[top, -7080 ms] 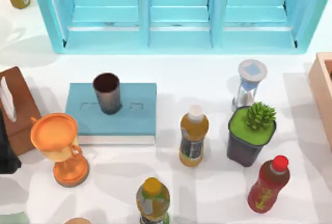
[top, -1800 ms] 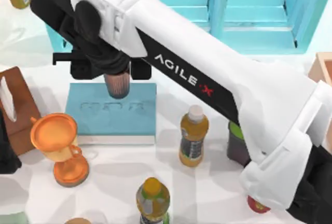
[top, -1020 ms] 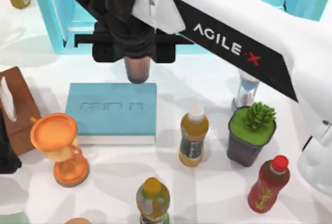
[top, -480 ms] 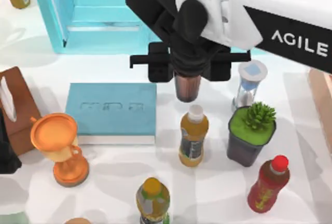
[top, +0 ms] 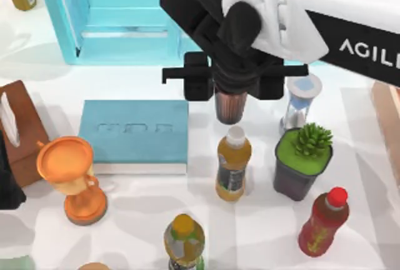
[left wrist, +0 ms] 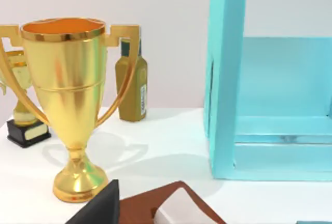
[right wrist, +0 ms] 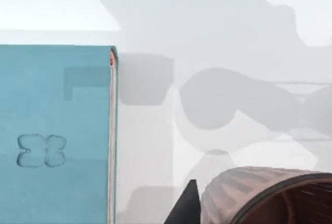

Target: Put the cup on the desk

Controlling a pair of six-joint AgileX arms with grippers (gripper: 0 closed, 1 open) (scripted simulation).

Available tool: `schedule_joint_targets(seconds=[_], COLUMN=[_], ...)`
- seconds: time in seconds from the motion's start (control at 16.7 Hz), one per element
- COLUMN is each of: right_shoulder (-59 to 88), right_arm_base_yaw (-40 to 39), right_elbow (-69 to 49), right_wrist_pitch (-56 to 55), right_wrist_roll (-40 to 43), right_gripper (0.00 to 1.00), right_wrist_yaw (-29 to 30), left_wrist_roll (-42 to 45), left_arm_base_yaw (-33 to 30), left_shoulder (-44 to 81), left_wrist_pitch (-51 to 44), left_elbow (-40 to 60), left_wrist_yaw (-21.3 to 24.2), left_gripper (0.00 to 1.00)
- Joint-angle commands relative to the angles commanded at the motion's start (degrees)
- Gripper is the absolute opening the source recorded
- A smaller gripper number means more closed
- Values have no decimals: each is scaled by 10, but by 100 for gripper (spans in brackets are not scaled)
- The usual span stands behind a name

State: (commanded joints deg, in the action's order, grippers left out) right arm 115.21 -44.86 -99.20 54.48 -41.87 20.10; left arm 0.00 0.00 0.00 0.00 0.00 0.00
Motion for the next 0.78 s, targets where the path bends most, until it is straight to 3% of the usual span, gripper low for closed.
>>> schedule_joint_targets(seconds=[0.78], right_shoulder=[46], right_arm_base_yaw=[22], right_elbow=[65], right_wrist_pitch=[-123], right_wrist_roll=[19], right_gripper=[0], right_wrist_yaw=[-6], left_wrist_roll=[0], left_arm_base_yaw=[0], left_shoulder=[0], left_wrist_pitch=[0], left_elbow=[0], left_wrist_yaw=[0], left_gripper=[100])
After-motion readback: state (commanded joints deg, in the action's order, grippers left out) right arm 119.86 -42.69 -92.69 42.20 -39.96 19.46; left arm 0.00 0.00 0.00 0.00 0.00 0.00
